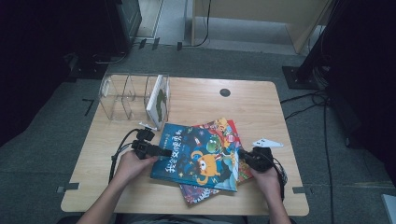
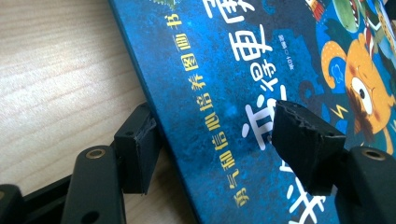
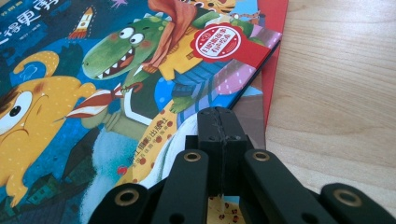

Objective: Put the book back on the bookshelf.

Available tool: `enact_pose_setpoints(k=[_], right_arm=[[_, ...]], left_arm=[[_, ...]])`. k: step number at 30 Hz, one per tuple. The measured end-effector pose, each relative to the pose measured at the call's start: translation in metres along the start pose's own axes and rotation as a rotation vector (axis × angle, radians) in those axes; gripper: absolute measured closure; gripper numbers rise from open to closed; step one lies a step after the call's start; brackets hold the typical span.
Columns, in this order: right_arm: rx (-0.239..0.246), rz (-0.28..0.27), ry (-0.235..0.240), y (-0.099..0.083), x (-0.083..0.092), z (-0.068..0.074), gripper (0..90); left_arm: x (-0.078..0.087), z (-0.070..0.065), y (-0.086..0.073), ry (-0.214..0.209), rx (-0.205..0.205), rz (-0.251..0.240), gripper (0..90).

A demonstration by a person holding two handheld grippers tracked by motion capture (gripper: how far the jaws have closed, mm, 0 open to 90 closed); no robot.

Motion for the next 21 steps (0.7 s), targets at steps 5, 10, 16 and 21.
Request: enact_pose_setpoints(k=[5, 10, 16, 21], right_arm=[[-0.005, 0.000, 0.006, 0.000, 0.000, -0.001, 90.0], [-0.006, -0.004, 0.019, 0.000, -0.001, -0.002, 90.0], [-0.014, -0.004, 0.029, 0.000, -0.001, -0.002, 90.0], [-0.007, 0.000, 0.038, 0.001, -0.003, 0.001, 90.0]], left_arm=[[0.007, -0.002, 0.000, -0.007, 0.003, 0.004, 38.2], [0.015, -0.009, 0.001, 0.001, -0.013, 0.014, 39.7], [0.032, -0.019, 0.004, -0.034, -0.029, -0.006, 43.3], [0.049, -0.028, 0.013, -0.033, -0.046, -0.018, 45.8]])
Point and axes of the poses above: each handheld gripper's, and its own axes: x roughly backward along the jaws, y roughly out of its top, z roughly to its left, the point moved 1 cm from there along -x, roughly forward along the jaws, and after that the axes turned 2 degrees about -y, right-handed, at the moved point
